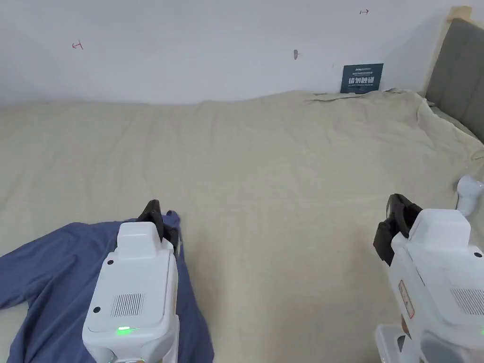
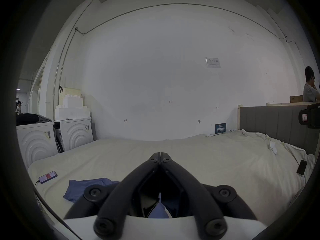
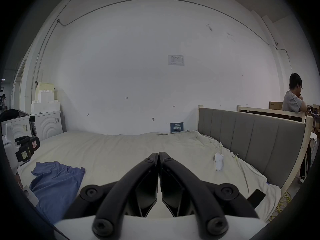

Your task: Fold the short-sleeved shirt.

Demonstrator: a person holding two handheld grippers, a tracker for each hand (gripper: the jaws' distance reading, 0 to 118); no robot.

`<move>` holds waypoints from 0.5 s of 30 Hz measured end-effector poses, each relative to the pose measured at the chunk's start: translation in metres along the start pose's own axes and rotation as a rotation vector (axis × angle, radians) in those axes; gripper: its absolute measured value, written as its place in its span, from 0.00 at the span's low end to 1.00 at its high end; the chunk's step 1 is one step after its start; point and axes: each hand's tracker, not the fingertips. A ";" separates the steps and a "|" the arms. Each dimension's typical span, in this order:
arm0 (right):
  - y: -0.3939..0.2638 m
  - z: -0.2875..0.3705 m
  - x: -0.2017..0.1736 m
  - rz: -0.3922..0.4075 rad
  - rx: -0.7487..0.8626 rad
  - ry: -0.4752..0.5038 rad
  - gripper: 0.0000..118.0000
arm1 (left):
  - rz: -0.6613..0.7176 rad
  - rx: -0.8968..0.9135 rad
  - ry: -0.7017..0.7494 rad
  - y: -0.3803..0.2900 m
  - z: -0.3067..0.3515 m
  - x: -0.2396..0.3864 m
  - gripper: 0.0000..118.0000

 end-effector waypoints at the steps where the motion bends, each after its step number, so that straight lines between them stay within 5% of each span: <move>1: 0.000 0.000 0.000 0.001 -0.001 0.001 0.01 | 0.000 -0.002 0.001 -0.001 -0.001 0.000 0.00; 15: -0.003 -0.005 0.001 0.010 -0.005 0.008 0.01 | -0.011 -0.013 -0.005 -0.004 -0.004 -0.001 0.00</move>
